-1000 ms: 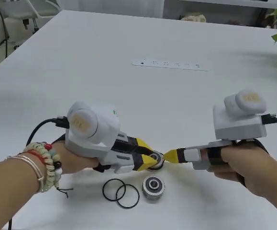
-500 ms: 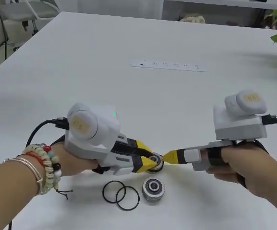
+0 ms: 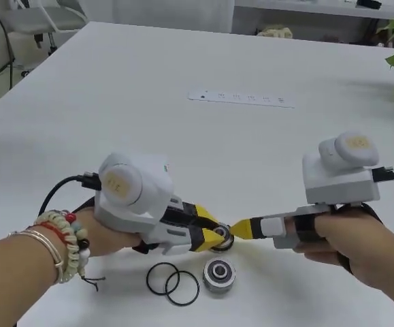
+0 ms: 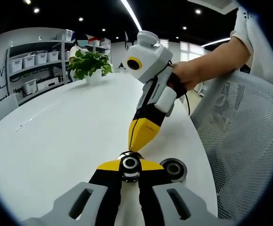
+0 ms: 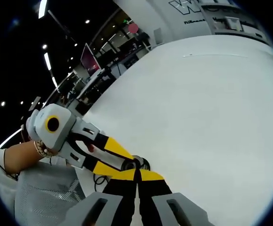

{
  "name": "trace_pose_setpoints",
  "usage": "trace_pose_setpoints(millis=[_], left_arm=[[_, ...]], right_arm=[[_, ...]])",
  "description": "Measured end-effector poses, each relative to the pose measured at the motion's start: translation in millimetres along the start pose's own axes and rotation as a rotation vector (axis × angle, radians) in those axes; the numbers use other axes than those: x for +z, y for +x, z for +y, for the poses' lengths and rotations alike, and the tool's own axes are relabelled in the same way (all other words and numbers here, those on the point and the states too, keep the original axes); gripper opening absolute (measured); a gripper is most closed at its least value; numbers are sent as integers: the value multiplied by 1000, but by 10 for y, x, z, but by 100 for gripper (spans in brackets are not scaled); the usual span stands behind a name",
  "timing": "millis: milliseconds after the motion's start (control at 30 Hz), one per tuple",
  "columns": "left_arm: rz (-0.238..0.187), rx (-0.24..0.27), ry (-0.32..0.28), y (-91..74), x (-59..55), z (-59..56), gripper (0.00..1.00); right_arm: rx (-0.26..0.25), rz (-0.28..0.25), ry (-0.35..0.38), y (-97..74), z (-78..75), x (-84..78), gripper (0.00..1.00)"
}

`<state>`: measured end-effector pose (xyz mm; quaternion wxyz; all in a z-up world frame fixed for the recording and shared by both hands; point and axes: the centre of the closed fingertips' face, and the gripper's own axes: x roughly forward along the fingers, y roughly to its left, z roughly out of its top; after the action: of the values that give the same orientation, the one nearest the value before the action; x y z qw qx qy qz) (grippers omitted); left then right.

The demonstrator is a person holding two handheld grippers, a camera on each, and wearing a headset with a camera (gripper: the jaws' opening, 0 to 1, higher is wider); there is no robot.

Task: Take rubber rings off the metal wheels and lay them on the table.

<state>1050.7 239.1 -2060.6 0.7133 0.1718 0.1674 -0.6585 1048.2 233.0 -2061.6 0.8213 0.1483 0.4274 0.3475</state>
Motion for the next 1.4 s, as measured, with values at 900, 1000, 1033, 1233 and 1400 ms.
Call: trace_pose_setpoints(millis=[900,1000,1033,1233,1400], left_arm=[[-1,-1,-7,14,4,-3,8],[-1,-1,-7,14,5,-3,8],[-1,-1,-8,15,5,-2,8],[-3,-2,-11,17,7,2,8],[-4,-1,-15,20,8,1,8]], right_arm=[[21,-6,-17,3,58,13,0],[20,-7,-19,4,60,14,0],[21,-7,-18,4,60,15,0],[21,-7,-19,5,63,15,0],[24,-9,-13,3,66,12,0]])
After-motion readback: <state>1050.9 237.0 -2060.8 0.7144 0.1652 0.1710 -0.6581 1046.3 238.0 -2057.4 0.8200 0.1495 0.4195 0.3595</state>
